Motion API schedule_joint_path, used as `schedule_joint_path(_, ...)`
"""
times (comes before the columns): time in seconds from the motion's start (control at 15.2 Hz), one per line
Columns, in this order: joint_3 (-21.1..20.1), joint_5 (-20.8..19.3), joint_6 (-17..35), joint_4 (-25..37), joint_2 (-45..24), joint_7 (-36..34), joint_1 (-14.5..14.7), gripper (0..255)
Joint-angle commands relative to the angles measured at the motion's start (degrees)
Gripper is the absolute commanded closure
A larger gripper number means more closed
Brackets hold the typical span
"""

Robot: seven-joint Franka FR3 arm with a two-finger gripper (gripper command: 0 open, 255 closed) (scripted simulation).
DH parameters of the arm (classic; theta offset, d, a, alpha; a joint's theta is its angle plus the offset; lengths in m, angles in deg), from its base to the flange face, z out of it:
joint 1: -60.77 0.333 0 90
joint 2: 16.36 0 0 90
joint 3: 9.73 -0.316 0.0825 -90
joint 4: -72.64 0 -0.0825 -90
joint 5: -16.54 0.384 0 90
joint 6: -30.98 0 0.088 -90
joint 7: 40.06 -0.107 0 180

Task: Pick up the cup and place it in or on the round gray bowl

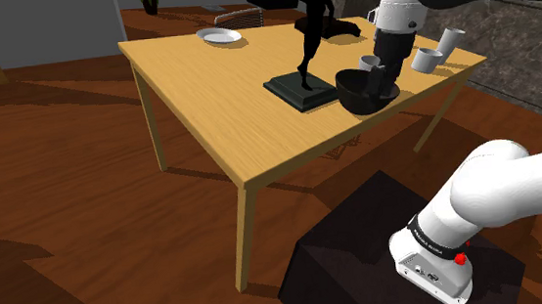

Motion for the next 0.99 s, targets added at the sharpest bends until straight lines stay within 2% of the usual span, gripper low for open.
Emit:
schedule_joint_path(0.0, 0.0, 0.0, 0.0, 0.0, 0.0, 0.0, 0.0, 0)
schedule_joint_path(0.92, 6.92, -9.61, 10.28, 14.51, -20.66, -0.19, -9.11, 0)
